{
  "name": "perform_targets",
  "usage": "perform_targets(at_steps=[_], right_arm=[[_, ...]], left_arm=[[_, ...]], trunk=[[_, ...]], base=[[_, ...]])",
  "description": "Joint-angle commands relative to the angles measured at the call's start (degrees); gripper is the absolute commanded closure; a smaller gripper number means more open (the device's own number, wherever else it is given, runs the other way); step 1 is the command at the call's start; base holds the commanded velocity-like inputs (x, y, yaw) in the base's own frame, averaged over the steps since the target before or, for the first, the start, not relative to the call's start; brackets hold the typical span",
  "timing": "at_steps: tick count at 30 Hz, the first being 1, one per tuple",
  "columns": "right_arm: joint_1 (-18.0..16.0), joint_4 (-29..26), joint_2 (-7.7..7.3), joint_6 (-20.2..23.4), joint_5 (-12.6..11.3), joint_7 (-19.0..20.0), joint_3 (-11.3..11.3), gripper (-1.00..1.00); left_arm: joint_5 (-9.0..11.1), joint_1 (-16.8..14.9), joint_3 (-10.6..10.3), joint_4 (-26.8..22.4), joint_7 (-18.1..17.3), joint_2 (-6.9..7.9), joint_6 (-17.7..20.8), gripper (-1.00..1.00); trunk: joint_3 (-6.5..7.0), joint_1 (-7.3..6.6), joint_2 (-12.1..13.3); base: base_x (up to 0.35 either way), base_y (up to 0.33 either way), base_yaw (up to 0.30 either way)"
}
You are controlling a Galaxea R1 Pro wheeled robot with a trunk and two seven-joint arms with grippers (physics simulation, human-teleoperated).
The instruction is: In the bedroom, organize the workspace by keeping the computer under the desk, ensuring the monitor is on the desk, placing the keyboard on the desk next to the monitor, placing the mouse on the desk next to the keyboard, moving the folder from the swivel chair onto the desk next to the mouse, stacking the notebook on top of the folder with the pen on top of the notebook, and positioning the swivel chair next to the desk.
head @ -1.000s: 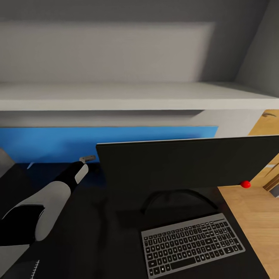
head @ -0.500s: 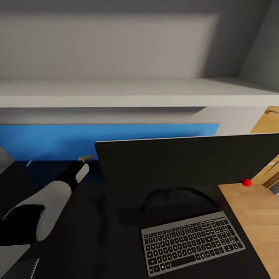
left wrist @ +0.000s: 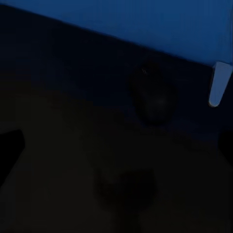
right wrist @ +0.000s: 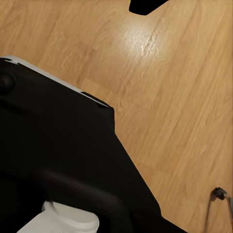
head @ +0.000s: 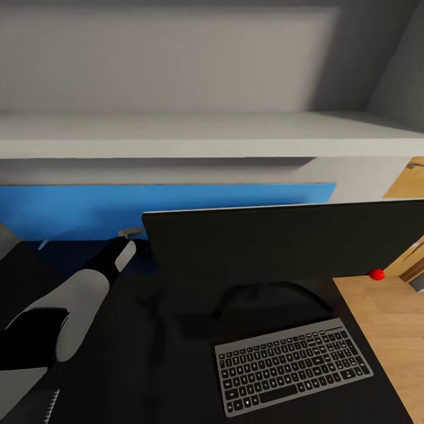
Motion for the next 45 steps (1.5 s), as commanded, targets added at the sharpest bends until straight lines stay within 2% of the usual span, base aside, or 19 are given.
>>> perform_targets(at_steps=[1, 7, 30, 45], right_arm=[[0.0, -0.2, 0.1, -0.3, 0.4, 0.3, -0.4, -1.0], [0.0, -0.5, 0.15, -0.3, 0.4, 0.3, -0.5, -1.0], [0.0, -0.8, 0.41, -0.3, 0.4, 0.4, -0.5, -1.0], [0.0, -0.2, 0.12, -0.4, 0.4, 0.4, -0.2, -1.0]], left_arm=[[0.5, -0.2, -0.3, -0.3, 0.4, 0.03, 0.3, -1.0], [0.5, -1.4, -0.2, -1.0, 0.4, -0.05, 0.3, -1.0], [0.5, -2.5, -0.2, -1.2, 0.4, -0.08, 0.3, -1.0], [0.0, -3.5, -0.4, -1.2, 0.4, -0.68, 0.3, -1.0]], trunk=[[-0.15, 0.02, -0.1], [-0.7, 0.02, -0.1], [-2.76, 0.02, -0.1], [-3.05, 0.02, -0.1]], base=[[0.0, 0.0, 0.0], [0.0, 0.0, 0.0], [0.0, 0.0, 0.0], [0.0, 0.0, 0.0]])
